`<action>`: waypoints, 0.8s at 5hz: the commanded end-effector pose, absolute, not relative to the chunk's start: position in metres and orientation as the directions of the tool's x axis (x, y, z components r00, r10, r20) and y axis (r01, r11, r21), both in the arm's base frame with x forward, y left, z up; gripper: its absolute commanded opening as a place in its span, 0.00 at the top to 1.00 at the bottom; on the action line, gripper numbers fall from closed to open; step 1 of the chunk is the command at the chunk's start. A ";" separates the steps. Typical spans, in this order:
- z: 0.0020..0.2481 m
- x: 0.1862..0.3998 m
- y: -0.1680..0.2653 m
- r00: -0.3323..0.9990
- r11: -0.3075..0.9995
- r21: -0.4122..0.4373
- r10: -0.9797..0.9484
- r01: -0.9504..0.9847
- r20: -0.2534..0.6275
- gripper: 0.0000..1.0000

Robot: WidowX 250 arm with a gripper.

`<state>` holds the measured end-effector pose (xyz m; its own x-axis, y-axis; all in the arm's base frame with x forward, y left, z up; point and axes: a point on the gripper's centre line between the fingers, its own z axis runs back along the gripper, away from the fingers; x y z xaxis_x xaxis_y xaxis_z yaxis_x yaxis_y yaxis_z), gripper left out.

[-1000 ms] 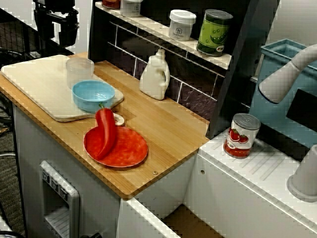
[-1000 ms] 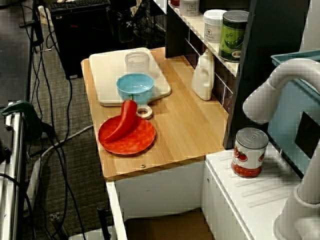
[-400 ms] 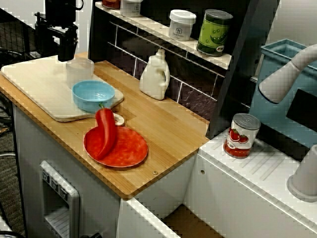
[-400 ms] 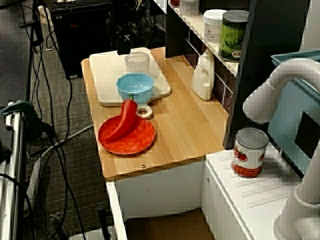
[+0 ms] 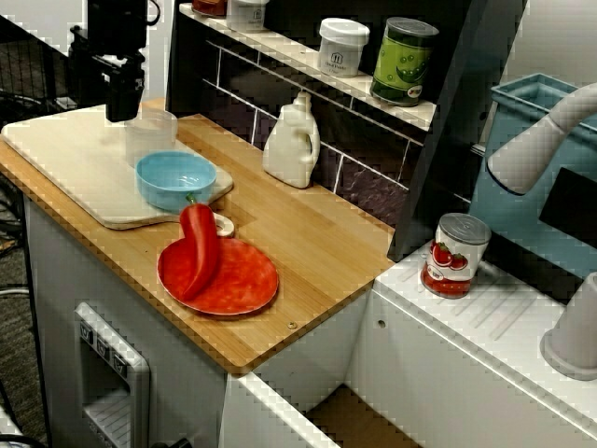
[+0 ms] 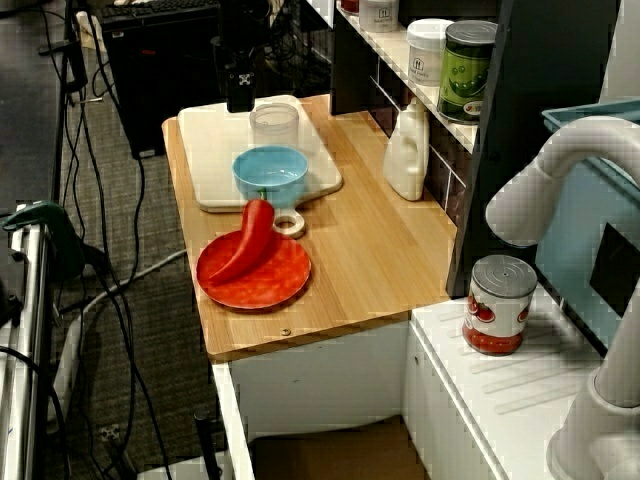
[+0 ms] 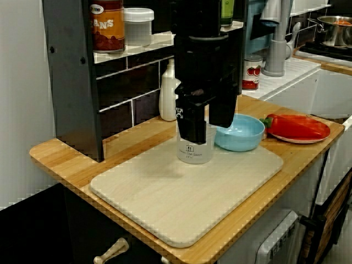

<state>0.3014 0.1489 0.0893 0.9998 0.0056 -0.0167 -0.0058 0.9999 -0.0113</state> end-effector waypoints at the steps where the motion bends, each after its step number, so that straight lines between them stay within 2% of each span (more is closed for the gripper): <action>1: 0.117 0.292 0.144 0.992 0.992 0.046 -0.118 0.117 0.031 0.00; 3: 0.122 0.297 0.140 0.909 0.907 0.056 -0.417 0.416 -0.008 0.00; 4: 0.124 0.302 0.134 0.777 0.774 0.078 -0.628 0.629 -0.038 0.00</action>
<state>0.2962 0.1317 0.1021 0.7830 -0.6180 -0.0709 0.6203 0.7843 0.0131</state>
